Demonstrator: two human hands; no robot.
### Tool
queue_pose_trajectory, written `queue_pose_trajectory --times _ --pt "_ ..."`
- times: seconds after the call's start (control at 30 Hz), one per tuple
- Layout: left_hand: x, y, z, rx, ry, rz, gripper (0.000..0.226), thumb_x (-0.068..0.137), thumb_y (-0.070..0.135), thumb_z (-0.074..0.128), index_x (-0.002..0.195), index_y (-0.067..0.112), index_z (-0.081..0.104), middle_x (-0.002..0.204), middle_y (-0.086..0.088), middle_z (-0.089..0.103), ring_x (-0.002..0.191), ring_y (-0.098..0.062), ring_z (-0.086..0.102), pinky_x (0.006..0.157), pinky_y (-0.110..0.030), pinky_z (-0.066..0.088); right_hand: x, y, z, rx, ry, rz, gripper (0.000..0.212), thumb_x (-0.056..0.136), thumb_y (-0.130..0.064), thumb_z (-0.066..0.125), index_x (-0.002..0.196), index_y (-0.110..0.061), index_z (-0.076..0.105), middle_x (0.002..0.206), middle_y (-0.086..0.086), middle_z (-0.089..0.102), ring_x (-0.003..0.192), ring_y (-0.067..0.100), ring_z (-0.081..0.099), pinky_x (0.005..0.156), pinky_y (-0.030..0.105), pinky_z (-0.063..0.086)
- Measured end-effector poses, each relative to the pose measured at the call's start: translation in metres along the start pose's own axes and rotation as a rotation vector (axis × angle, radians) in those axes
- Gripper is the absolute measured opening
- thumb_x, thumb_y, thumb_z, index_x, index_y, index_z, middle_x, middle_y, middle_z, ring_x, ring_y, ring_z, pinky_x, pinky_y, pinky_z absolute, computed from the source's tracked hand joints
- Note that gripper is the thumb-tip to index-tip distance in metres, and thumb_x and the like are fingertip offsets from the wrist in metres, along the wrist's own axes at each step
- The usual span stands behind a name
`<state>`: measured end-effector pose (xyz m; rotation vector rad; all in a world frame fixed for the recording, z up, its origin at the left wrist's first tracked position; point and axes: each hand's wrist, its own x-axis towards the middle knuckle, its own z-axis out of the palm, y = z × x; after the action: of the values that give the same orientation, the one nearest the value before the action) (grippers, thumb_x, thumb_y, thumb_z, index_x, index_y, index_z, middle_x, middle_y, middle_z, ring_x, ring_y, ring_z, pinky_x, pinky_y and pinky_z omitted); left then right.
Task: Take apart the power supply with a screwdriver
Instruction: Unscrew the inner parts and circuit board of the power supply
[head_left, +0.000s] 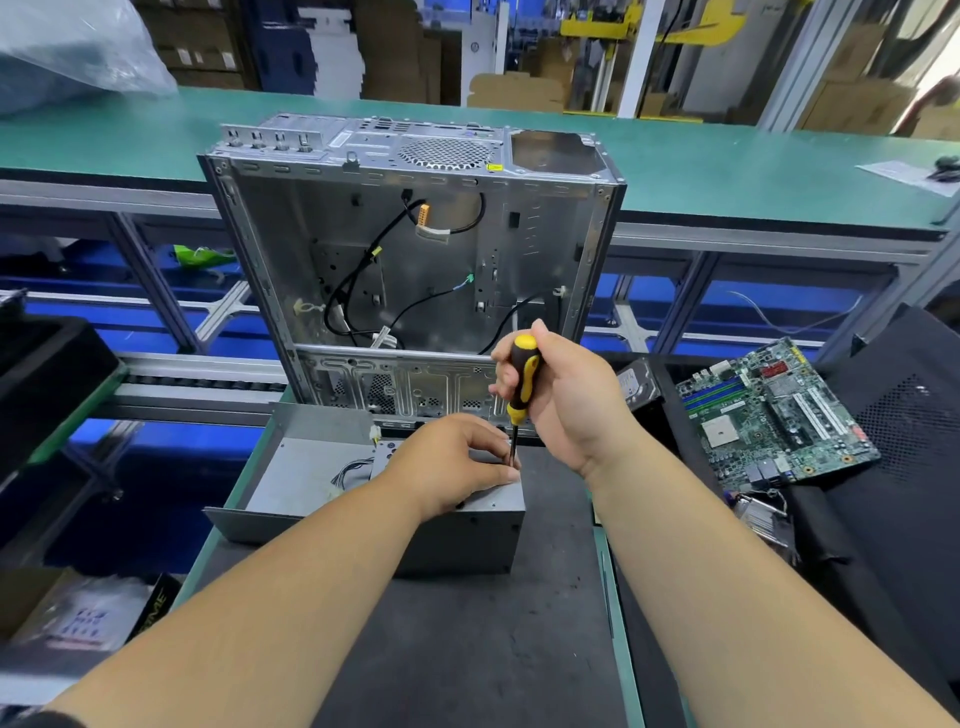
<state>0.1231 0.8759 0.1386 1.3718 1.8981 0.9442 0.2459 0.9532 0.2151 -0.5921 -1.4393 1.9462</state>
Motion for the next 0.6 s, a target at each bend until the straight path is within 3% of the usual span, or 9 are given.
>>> queue_pose_trajectory --times 0.13,0.2,0.3,0.4,0.5,0.6 --pt "-0.001 0.001 0.0 -0.009 0.001 0.005 0.01 0.071 0.034 0.087 0.076 0.034 0.078 0.105 0.019 0.064 0.099 0.007 0.059 0.097 -0.024 0.046 0.003 0.003 0.007 0.047 0.017 0.019 0.053 0.108 -0.042 0.027 0.081 -0.008 0.057 0.059 0.002 0.039 0.056 0.014 0.034 0.058 0.025 0.032" --pt "-0.001 0.002 0.0 -0.019 -0.005 0.008 0.009 0.072 0.032 0.086 0.077 0.032 0.078 0.105 0.017 0.065 0.1 0.004 0.06 0.099 -0.026 0.045 0.003 0.004 0.006 0.047 0.004 0.007 0.038 0.103 -0.043 0.041 0.083 -0.013 0.05 0.06 0.001 0.04 0.056 0.013 0.034 0.057 0.024 0.033" --pt "0.0 0.001 0.0 -0.03 -0.004 0.007 0.01 0.072 0.032 0.087 0.077 0.032 0.079 0.105 0.018 0.065 0.101 0.004 0.06 0.1 -0.028 0.045 0.003 0.006 0.001 -0.024 -0.004 -0.033 0.025 0.092 -0.038 0.05 0.082 -0.017 0.042 0.067 0.0 0.05 0.061 0.015 0.043 0.061 0.023 0.04" --pt "0.001 0.0 0.0 -0.012 -0.002 0.013 0.011 0.072 0.033 0.087 0.078 0.035 0.079 0.104 0.02 0.064 0.101 0.005 0.059 0.101 -0.027 0.045 0.003 0.003 -0.004 -0.02 0.01 -0.024 0.023 0.096 -0.033 0.052 0.082 -0.015 0.051 0.076 0.001 0.059 0.068 0.017 0.054 0.071 0.029 0.049" --pt "0.002 0.0 0.0 -0.007 0.001 0.009 0.011 0.071 0.034 0.087 0.079 0.036 0.079 0.103 0.021 0.064 0.102 0.005 0.059 0.101 -0.027 0.045 0.003 -0.003 -0.008 -0.068 0.053 -0.002 0.026 0.103 -0.026 0.05 0.086 -0.011 0.062 0.078 0.002 0.064 0.072 0.017 0.061 0.082 0.036 0.053" --pt "0.001 -0.001 0.0 0.007 0.0 -0.001 0.012 0.071 0.036 0.087 0.078 0.039 0.078 0.103 0.023 0.063 0.102 0.008 0.058 0.097 -0.023 0.043 0.001 -0.006 -0.007 -0.042 0.052 0.02 0.038 0.107 -0.028 0.041 0.085 -0.008 0.065 0.071 0.002 0.062 0.07 0.016 0.059 0.08 0.034 0.051"
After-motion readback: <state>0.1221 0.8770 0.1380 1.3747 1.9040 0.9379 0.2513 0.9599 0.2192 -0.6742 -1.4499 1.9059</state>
